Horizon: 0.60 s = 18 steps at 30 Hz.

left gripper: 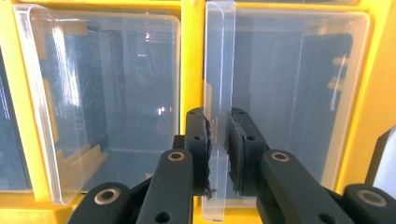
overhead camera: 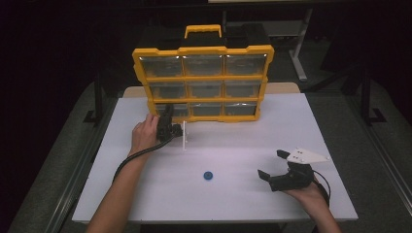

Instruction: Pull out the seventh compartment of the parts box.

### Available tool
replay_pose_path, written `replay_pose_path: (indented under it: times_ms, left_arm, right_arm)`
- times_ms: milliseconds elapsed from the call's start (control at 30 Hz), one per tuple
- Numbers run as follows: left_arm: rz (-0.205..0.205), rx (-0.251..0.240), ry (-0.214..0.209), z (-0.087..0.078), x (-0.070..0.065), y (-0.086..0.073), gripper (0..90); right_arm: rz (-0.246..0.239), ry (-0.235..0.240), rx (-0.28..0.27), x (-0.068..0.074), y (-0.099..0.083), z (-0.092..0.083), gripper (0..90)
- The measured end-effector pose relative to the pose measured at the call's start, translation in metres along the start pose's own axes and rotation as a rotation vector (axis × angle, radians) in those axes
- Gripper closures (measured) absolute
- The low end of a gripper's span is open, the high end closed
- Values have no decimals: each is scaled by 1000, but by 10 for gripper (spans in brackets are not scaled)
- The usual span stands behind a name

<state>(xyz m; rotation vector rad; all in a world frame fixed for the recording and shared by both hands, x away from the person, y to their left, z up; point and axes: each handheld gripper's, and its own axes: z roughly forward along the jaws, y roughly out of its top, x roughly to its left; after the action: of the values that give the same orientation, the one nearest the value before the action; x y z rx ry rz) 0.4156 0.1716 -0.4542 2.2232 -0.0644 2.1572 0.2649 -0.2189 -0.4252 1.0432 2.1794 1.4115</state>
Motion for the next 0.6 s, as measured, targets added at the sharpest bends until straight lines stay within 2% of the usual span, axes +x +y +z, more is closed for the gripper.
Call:
replay_pose_path:
  times_ms: [600]
  left_arm:
    - [5, 3, -9, -10, 1, 0, 795]
  right_arm:
    - [-10, -1, -2, 1, 0, 0, 0]
